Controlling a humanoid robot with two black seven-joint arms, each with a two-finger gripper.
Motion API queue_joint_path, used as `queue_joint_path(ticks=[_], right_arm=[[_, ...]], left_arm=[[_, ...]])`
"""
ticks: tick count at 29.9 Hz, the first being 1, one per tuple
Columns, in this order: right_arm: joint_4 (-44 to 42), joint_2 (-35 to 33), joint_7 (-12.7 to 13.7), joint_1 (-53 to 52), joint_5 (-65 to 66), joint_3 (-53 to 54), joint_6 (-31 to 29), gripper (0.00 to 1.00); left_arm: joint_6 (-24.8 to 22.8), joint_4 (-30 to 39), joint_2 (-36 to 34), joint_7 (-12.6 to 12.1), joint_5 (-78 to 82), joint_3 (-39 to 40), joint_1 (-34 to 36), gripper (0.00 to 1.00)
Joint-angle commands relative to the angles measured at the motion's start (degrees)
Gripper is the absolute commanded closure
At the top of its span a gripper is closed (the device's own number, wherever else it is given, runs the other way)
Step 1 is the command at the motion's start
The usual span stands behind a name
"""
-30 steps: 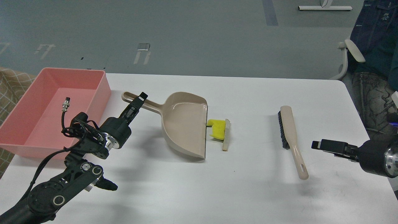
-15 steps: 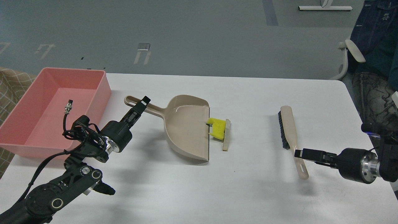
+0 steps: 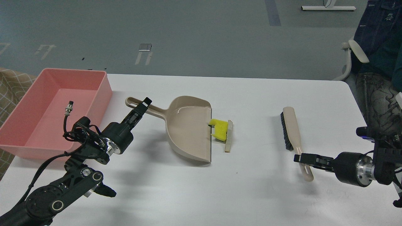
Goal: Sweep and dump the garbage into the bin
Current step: 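Lower the right gripper and grasp the beige brush handle, then sweep the brush across the dustpan toward the left gripper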
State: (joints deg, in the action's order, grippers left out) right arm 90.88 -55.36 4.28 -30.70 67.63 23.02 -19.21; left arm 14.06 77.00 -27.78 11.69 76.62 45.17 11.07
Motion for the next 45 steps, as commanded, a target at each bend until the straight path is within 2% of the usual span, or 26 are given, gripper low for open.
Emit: queue_joint_path(ticks=[1,7,9,11,15,17,18,21,23,24,26,28,39,45], right_arm=[[0.0,0.43,0.11,-0.06,-0.05,0.0,-0.04,0.38],[0.0,0.69,0.11,-0.06,-0.05,0.0,0.05,0.38],[0.0,1.22,0.2,-0.06,-0.05,0.0,-0.04,0.42],[0.09,1.31,0.2,0.03,-0.05,0.09,0.05,0.5],[0.0,1.31,0.2,0.03,-0.05,0.0,-0.04,0.53],[0.09,1.4,0.2,0.03,-0.13,0.09,-0.04,0.59],[0.09,1.4,0.2,0.03,-0.13,0.09,-0.04,0.59],[0.17,1.4,0.2,0.03,-0.13,0.0,-0.04,0.71],[0.26,1.75,0.29,0.03,-0.13,0.0,-0.04,0.84],[0.26,1.75,0.29,0.03,-0.13,0.0,-0.04,0.84],[0.35,1.93,0.55,-0.06,-0.22,0.09,-0.04,0.96],[0.53,1.93,1.51,-0.06,-0.4,0.09,-0.04,1.0],[2.81,2.01,1.78,-0.33,-0.57,0.62,-0.39,1.0],[2.81,3.5,1.08,-0.59,-1.1,0.36,-0.92,1.0]], left_arm=[[0.01,-0.01,-0.08,0.09,0.03,0.0,0.09,1.0],[0.01,-0.01,-0.08,0.17,0.03,0.09,0.09,1.0],[0.01,-0.01,-0.08,0.17,0.03,0.09,0.09,1.0],[0.01,-0.01,-0.08,0.17,0.03,0.0,0.09,1.0],[0.01,-0.01,-0.08,0.17,0.03,0.0,0.09,1.0],[0.01,-0.01,-0.08,0.17,0.03,0.0,0.09,1.0],[0.01,-0.01,-0.08,0.17,0.03,0.0,0.09,1.0],[0.09,-0.01,-0.08,0.17,0.03,0.0,0.09,1.0],[0.09,-0.01,-0.17,0.17,0.03,0.0,0.09,1.0],[0.1,-0.01,-0.17,0.17,0.03,0.0,0.09,1.0],[0.01,-0.01,-0.17,0.17,0.03,0.0,0.0,1.0],[0.01,-0.01,-0.34,0.26,0.03,0.0,0.0,1.0],[0.01,-0.1,-2.19,0.26,0.03,-0.09,-0.88,1.0],[0.01,-0.27,-2.28,0.26,0.03,-0.09,-1.06,1.0]])
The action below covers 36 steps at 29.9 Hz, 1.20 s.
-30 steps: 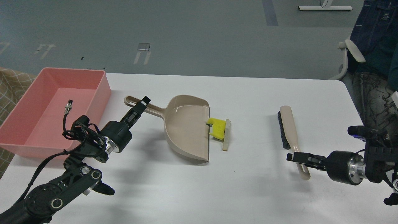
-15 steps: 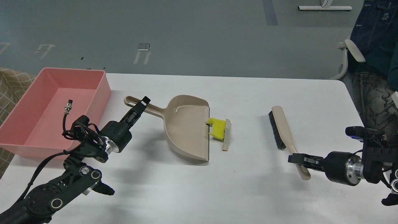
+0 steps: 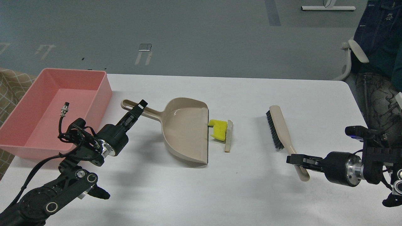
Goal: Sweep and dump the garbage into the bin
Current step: 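Sweep the brush across the dustpan toward the left gripper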
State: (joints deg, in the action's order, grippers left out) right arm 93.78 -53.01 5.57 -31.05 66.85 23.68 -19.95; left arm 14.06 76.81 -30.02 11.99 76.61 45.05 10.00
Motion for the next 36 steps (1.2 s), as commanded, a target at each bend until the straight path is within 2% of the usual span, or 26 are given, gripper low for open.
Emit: queue_joint_path(ticks=[1,6,12,25,36], right_arm=[[-0.09,1.76,-0.3,-0.24,-0.49,-0.3,-0.18,1.0],[-0.7,7.65,-0.21,-0.85,-2.25,-0.56,-0.35,1.0],[-1.84,8.8,-0.3,-1.47,-3.92,-0.65,-1.85,1.0],[-5.27,16.88,-0.39,-3.05,-8.93,-0.74,-2.02,1.0],[-11.07,27.77,-0.92,-7.97,-10.69,-3.64,-2.29,1.0]], left_arm=[[0.0,-0.08,-0.04,-0.04,0.04,0.04,-0.06,1.0],[0.0,0.0,-0.12,0.05,0.04,0.04,-0.15,1.0],[0.0,0.0,-0.21,-0.04,0.04,0.13,-0.06,1.0],[0.09,0.09,-0.12,-0.04,0.04,0.13,-0.33,1.0],[0.09,0.09,-0.12,0.05,-0.14,0.22,-0.68,1.0]])
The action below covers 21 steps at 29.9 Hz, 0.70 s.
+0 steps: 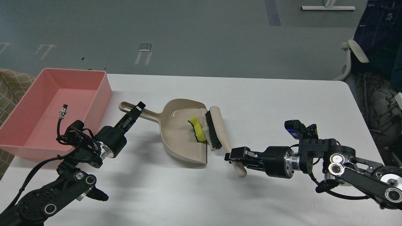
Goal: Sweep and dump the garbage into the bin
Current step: 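Sweep the brush across the dustpan toward the left gripper, then lift the dustpan with the left gripper over the pink bin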
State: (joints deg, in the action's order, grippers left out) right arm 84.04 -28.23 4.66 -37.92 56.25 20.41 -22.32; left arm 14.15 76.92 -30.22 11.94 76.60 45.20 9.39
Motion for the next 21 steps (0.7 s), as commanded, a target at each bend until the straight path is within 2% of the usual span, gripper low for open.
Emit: queue_joint_path(ticks=[1,11,15,21], right_arm=[[-1.51,3.44,0.09,-1.63,-0.09,-0.37,0.08,1.0],[-2.39,4.85,0.09,-6.29,-2.99,-2.66,0.35,1.0],[-2.39,4.41,0.09,-7.35,-3.08,-2.66,0.52,1.0],[-1.86,1.25,0.09,-8.31,-5.53,-1.96,1.14,1.0]], left_arm=[[0.0,-0.01,0.07,0.1,-0.13,0.15,-0.25,1.0],[0.0,-0.1,0.6,0.18,-0.83,0.86,-0.69,1.0],[0.18,-0.19,1.04,1.33,-1.71,1.03,-0.78,1.0],[0.27,-1.42,3.58,1.42,-13.82,2.87,-0.95,1.0]])
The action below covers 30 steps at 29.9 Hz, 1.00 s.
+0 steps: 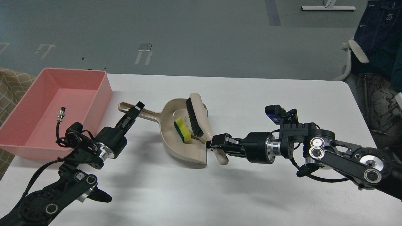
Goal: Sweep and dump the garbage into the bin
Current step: 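Lift the dustpan with the left gripper over the pink bin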
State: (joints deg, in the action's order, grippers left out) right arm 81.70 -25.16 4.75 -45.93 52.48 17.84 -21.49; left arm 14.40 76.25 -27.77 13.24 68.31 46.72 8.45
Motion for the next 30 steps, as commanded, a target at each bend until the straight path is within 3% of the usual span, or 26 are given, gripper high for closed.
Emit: queue_joint_path(ticks=[1,6,19,30], right_arm=[[0.48,-1.82,0.0,-0.3,-1.77,0.62,0.31,1.0],[3.03,-9.97,-0.09,0.14,-4.04,4.82,0.4,1.0],[6.72,-23.52,-0.18,8.65,-10.29,13.97,1.8,1.0],[6.9,-23.71,-0.18,13.59,-9.5,13.89,1.98,1.0]], left_arm=[[0.02,-0.75,1.14,0.12,-5.56,1.36,-0.01,1.0],[-0.16,-1.02,1.58,0.47,-8.19,3.29,-0.01,1.0],[-0.42,-0.4,1.67,1.0,-11.79,6.53,0.34,1.0],[-2.62,1.09,-3.86,0.39,-21.19,15.67,0.96,1.0]])
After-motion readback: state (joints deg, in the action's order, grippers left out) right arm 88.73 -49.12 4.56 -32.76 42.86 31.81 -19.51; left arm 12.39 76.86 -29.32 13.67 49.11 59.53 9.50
